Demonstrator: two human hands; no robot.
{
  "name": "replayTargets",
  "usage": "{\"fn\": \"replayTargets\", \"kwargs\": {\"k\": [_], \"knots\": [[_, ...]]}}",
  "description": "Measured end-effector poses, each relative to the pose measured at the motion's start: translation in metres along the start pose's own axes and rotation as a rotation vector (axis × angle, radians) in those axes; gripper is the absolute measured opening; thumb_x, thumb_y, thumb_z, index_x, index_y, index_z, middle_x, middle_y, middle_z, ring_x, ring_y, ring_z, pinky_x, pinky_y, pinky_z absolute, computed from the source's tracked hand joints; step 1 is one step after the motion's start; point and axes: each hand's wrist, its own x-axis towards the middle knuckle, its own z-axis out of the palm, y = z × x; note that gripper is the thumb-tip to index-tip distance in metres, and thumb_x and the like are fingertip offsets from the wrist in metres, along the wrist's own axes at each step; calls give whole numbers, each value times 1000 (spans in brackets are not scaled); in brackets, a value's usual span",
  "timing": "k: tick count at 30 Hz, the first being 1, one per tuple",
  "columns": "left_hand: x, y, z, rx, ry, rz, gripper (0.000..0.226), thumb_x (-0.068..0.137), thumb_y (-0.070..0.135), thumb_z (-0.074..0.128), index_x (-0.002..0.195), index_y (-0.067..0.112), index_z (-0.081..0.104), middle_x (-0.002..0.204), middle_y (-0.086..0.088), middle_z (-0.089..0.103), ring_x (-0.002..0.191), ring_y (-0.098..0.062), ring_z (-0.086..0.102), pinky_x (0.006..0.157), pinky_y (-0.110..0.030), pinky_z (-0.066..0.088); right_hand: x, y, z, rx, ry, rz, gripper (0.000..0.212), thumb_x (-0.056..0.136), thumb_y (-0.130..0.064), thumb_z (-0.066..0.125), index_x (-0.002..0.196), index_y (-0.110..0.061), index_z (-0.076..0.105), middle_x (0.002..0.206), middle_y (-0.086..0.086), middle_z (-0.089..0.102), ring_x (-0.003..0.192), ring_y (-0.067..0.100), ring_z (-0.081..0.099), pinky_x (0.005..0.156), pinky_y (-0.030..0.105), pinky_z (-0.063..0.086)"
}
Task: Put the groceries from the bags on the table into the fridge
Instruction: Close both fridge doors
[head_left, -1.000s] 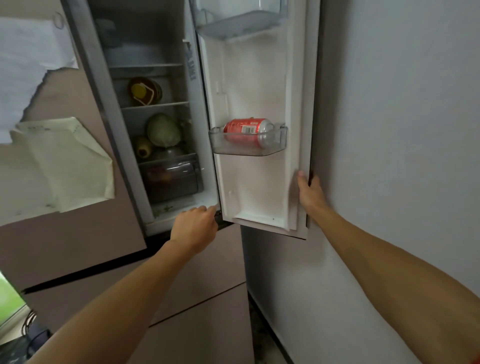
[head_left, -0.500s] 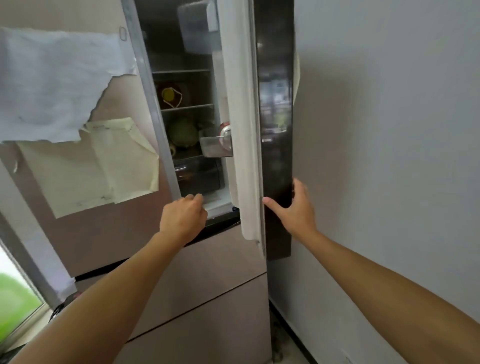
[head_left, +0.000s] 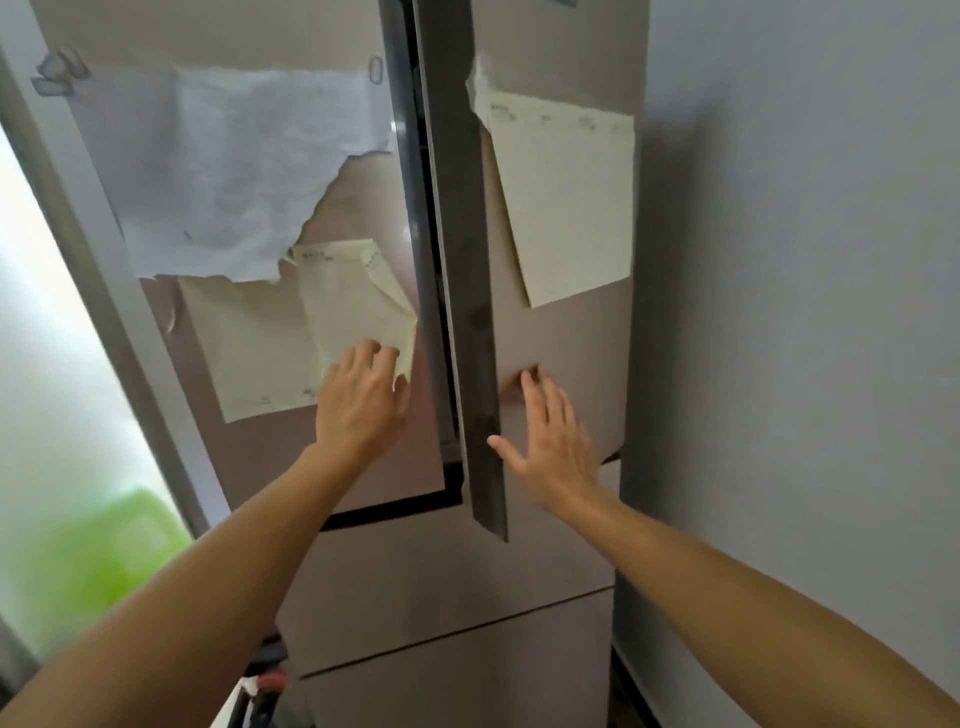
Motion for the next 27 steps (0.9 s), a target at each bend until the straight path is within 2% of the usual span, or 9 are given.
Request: {"fn": "replayTargets", "kwargs": {"k": [2, 6, 8, 11, 14, 17, 23, 27], "knots": [[12, 0, 6, -1, 58, 8, 34, 92, 25, 52, 118, 4, 55, 124, -21, 54, 106, -40, 53, 83, -47, 45, 11, 7, 12, -66, -4, -117, 82, 93, -59, 46, 156, -24, 5, 164, 6, -4, 150, 26, 1, 116, 46, 20], [47, 12, 21, -1, 165, -6, 51, 96, 38, 35, 136, 8, 43, 143, -24, 40, 128, -42, 42, 97, -50, 39, 48, 36, 37, -223, 47, -281, 84, 86, -54, 61, 152, -24, 19, 161, 13, 16, 147, 30, 10, 105, 54, 39], [64, 18, 29, 28, 201, 14, 56, 98, 41, 34, 146, 11, 34, 152, -23, 29, 137, -40, 32, 104, -51, 32, 65, 49, 47, -248, 63, -340, 87, 80, -52, 69, 150, -24, 24, 159, 15, 22, 146, 32, 14, 102, 58, 42], [84, 21, 45, 105, 247, 85, 58, 100, 44, 32, 150, 18, 24, 156, -21, 20, 144, -38, 20, 112, -53, 23, 77, 61, 66, -275, 118, -404, 93, 76, -51, 73, 152, -21, 27, 159, 18, 20, 146, 37, 16, 107, 62, 34], [97, 19, 65, 212, 262, 137, 58, 100, 45, 34, 151, 20, 24, 156, -23, 19, 145, -37, 14, 114, -58, 20, 84, 66, 86, -300, 171, -445, 98, 79, -53, 69, 155, -19, 17, 161, 18, 8, 147, 40, 10, 111, 63, 23], [101, 13, 83, 263, 258, 117, 59, 101, 43, 37, 152, 19, 20, 157, -23, 16, 146, -37, 10, 114, -60, 17, 93, 67, 97, -314, 188, -465, 100, 80, -53, 69, 156, -18, 14, 161, 19, 5, 148, 40, 6, 113, 63, 15], [104, 0, 105, 365, 318, 154, 61, 103, 42, 35, 152, 11, 18, 156, -25, 17, 144, -41, 11, 115, -60, 12, 102, 79, 120, -344, 224, -528, 93, 88, -52, 61, 157, -20, 7, 162, 18, -1, 148, 40, 2, 115, 62, 12], [107, -4, 117, 332, 364, 162, 64, 101, 40, 32, 153, 13, 6, 157, -21, 12, 147, -35, -4, 116, -58, 4, 108, 88, 131, -359, 261, -575, 87, 91, -54, 56, 157, -21, 9, 162, 17, -9, 148, 39, -3, 116, 62, 10]]}}
